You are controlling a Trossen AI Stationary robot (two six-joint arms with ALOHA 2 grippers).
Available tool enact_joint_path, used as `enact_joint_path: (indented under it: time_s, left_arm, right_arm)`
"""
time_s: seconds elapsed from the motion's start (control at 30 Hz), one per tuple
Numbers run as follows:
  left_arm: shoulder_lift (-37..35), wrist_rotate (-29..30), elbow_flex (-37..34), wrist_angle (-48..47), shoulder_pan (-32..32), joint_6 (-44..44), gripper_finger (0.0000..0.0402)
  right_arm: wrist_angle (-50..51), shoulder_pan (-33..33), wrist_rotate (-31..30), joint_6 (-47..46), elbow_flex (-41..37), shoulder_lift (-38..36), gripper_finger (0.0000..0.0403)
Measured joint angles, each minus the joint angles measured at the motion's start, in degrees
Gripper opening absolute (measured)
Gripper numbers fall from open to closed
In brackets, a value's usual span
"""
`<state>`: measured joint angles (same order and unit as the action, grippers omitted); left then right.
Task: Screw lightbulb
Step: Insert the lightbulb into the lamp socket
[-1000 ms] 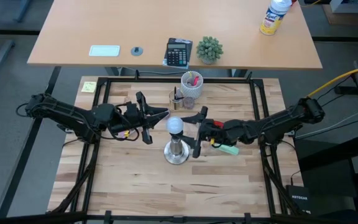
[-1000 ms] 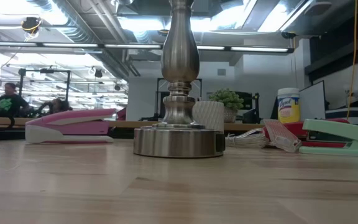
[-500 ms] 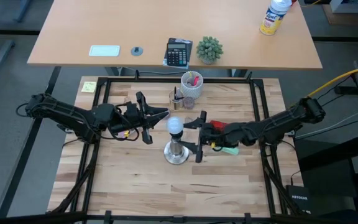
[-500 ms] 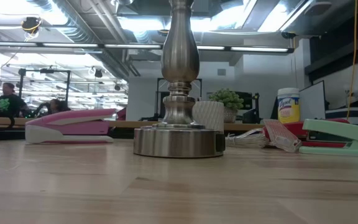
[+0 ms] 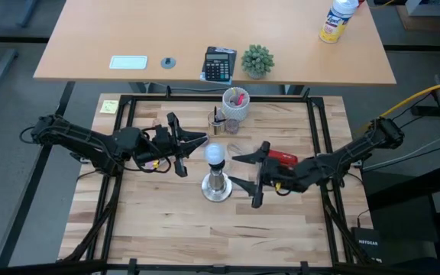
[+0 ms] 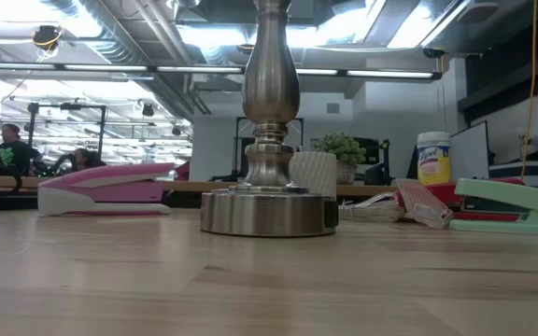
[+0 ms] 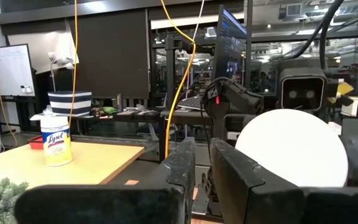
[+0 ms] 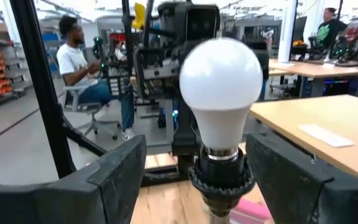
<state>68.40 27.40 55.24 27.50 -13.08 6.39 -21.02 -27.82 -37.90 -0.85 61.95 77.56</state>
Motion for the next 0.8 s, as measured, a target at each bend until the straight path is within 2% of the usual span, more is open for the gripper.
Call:
enact_joint_path:
  time_s: [0.13,0.23,0.6,0.8]
  left_arm:
    - [0.0,0.0,0.0,0.0,0.0,0.2,0.0045]
    - [0.0,0.0,0.0,0.0,0.0,1.3,0.0045]
    - [0.0,0.0,0.0,-0.1,0.0,1.3,0.0045]
    - [0.0,0.0,0.0,-0.1,0.0,1.3,0.0045]
  right_arm:
    - [-2.5,0.0,0.0,1.3,0.0,0.0,0.028]
    - [-4.1,0.1,1.0,1.3,0.0,0.0,0.0261]
    - [-8.0,0.5,5.0,4.1,0.0,0.3,0.0107]
    - [-9.6,2.9,12.2,4.6,0.0,0.5,0.0049]
